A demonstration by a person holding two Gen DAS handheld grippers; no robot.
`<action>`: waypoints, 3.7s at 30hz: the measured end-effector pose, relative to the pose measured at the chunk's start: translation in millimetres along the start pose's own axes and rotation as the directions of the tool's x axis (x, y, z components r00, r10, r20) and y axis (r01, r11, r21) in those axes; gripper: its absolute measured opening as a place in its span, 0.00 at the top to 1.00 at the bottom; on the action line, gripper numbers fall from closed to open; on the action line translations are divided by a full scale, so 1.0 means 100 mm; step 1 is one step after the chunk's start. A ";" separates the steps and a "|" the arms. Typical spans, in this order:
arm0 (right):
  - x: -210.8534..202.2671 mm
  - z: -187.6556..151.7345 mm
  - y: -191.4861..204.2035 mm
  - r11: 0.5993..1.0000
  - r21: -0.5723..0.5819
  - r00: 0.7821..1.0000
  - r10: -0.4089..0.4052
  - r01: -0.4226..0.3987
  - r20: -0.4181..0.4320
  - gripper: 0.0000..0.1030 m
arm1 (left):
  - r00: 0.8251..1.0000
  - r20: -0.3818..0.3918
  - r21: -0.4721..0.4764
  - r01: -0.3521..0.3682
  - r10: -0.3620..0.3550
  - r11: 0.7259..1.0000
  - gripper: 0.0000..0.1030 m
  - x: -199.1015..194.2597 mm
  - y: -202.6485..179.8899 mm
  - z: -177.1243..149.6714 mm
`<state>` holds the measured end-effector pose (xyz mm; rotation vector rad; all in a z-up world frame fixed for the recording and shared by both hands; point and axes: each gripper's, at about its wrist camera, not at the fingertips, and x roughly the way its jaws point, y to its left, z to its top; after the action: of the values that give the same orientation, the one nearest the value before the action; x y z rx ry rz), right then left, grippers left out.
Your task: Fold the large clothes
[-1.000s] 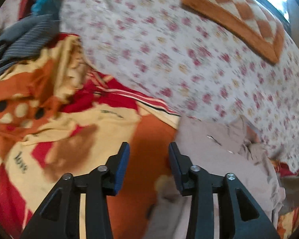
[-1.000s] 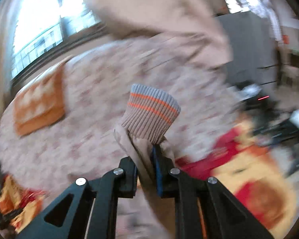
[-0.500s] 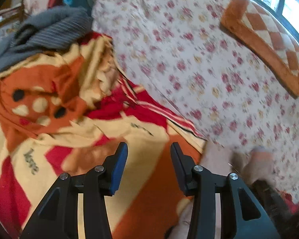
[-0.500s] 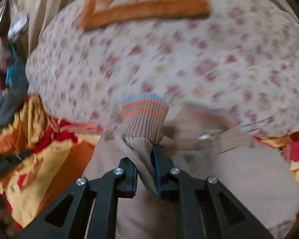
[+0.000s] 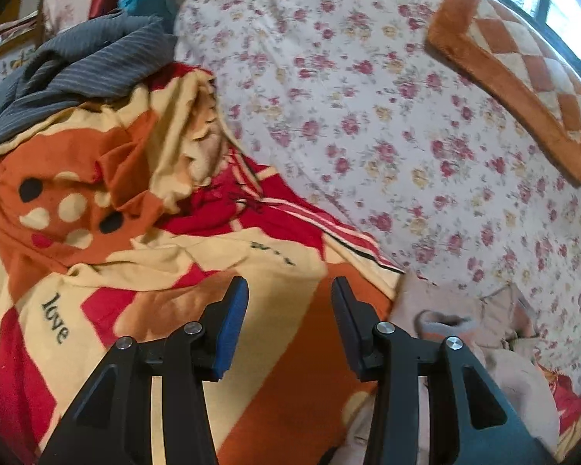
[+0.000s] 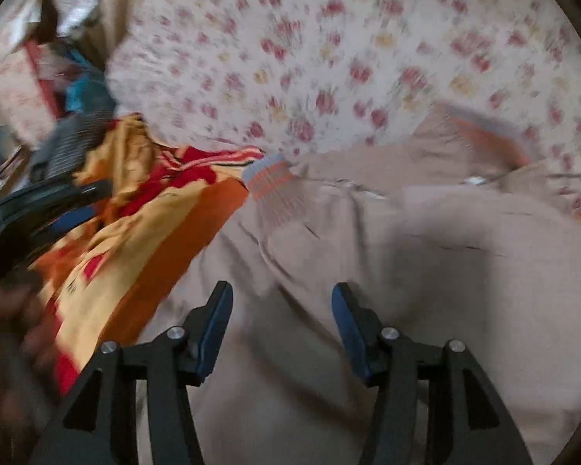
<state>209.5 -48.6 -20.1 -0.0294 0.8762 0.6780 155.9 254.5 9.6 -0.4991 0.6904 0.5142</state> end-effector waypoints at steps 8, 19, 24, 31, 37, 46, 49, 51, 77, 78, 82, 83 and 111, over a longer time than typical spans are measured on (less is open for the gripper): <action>-1.50 -0.45 -1.86 0.874 0.382 0.882 -0.408 0.301 0.237 0.43 | 0.937 -0.062 0.238 0.349 -0.345 0.906 0.69 0.07 -1.16 -0.25; -0.91 -0.27 -1.78 0.924 0.241 0.941 -0.327 0.298 0.089 0.74 | 0.921 -0.345 0.326 0.297 -0.180 0.897 0.90 0.68 -1.45 -0.82; -0.67 -0.43 -1.76 0.914 0.231 0.943 -0.326 0.333 -0.073 0.76 | 0.926 -0.323 0.300 0.295 -0.194 0.907 0.99 0.31 -1.13 -0.87; -0.75 -0.52 -1.88 0.901 0.289 0.946 -0.307 0.324 -0.104 0.71 | 0.977 -0.074 0.245 0.211 -0.199 0.946 0.86 -0.09 -0.91 -0.60; -1.03 -0.43 -1.88 0.904 0.353 0.966 -0.258 0.240 0.004 0.71 | 0.939 -0.093 0.242 0.345 -0.332 0.907 0.86 0.02 -1.15 -0.47; -0.84 -0.52 -1.99 0.884 0.336 0.944 -0.281 0.324 -0.173 0.71 | 0.952 -0.272 0.283 0.221 -0.143 0.933 0.83 0.57 -1.27 -0.76; -1.11 -0.27 -1.94 0.879 0.352 0.934 -0.356 0.322 0.032 0.71 | 0.956 -0.200 0.247 0.262 -0.215 0.933 0.83 0.41 -1.26 -0.63; -1.12 -0.10 -1.92 0.864 0.356 0.903 -0.416 0.356 0.108 0.68 | 0.964 -0.149 0.254 0.253 -0.220 0.934 0.83 0.38 -1.27 -0.54; 0.05 -0.08 -2.32 0.899 0.302 0.949 -0.292 0.315 -0.122 0.21 | 0.950 -0.279 0.388 0.247 -0.142 0.888 0.38 0.82 -1.64 -0.80; 0.05 -0.08 -2.31 0.900 0.302 0.949 -0.292 0.316 -0.122 0.21 | 0.950 -0.278 0.387 0.248 -0.144 0.888 0.38 0.83 -1.61 -0.80; 0.04 -0.09 -2.29 0.901 0.312 0.953 -0.280 0.301 -0.113 0.21 | 0.951 -0.277 0.390 0.245 -0.140 0.888 0.38 0.82 -1.60 -0.81; 0.02 -0.10 -2.28 0.901 0.313 0.954 -0.280 0.301 -0.111 0.21 | 0.951 -0.277 0.393 0.242 -0.137 0.887 0.38 0.82 -1.60 -0.81; -0.44 -0.62 -1.42 0.921 0.109 0.926 -0.364 0.373 -0.095 0.26 | 0.964 -0.258 0.475 0.189 -0.070 0.859 0.38 0.59 -1.60 -1.13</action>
<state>225.6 -203.1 -63.9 -0.1052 0.9511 0.2681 237.0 82.5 -65.9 -0.1146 0.9722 0.1327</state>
